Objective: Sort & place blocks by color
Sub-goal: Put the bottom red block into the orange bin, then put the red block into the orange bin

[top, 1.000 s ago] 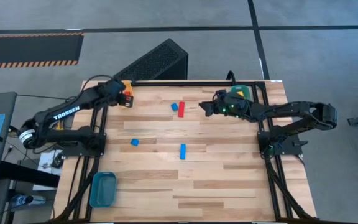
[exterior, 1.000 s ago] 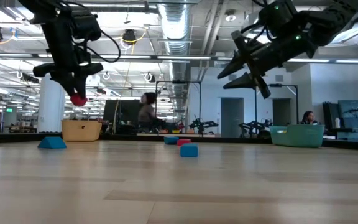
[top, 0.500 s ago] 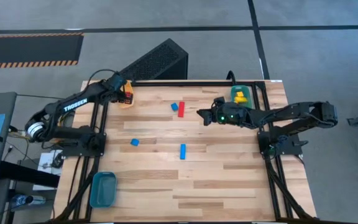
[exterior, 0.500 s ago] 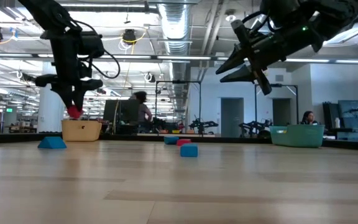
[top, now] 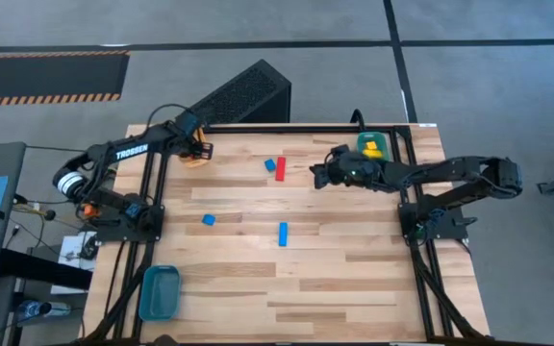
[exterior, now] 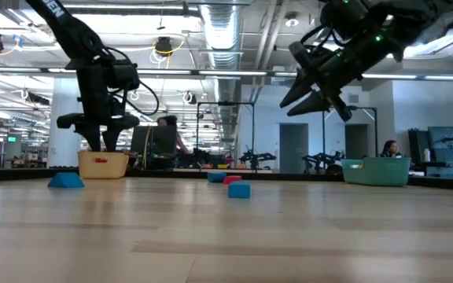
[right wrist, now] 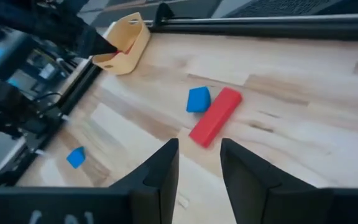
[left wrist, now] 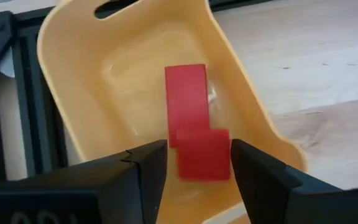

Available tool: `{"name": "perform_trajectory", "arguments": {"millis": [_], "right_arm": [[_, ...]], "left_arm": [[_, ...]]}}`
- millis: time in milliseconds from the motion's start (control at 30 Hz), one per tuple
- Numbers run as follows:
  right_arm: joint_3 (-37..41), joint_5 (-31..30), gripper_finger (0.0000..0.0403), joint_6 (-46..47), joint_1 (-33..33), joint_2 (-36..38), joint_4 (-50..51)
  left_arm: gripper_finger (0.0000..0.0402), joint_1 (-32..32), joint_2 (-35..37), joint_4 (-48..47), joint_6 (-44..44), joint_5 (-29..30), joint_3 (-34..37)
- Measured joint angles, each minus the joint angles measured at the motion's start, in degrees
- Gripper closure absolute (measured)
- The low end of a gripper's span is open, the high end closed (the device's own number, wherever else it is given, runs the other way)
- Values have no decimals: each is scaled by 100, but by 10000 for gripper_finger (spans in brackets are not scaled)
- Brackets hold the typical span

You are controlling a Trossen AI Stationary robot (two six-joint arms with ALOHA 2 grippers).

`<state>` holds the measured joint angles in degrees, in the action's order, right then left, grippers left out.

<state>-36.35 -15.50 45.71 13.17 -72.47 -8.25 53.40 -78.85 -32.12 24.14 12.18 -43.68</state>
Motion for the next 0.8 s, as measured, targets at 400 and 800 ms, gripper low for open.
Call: {"name": "perform_trajectory", "arguments": {"millis": [400,800], "right_arm": [[-2309,1326,210,-600,664,-2486,1639],[-5159,1418,161,-720,831,-4695,4003]], "left_arm": [[204,-352,1058,-44,-55,-302,-90],[203,-2060,2146,-95,553,358,-92]]}}
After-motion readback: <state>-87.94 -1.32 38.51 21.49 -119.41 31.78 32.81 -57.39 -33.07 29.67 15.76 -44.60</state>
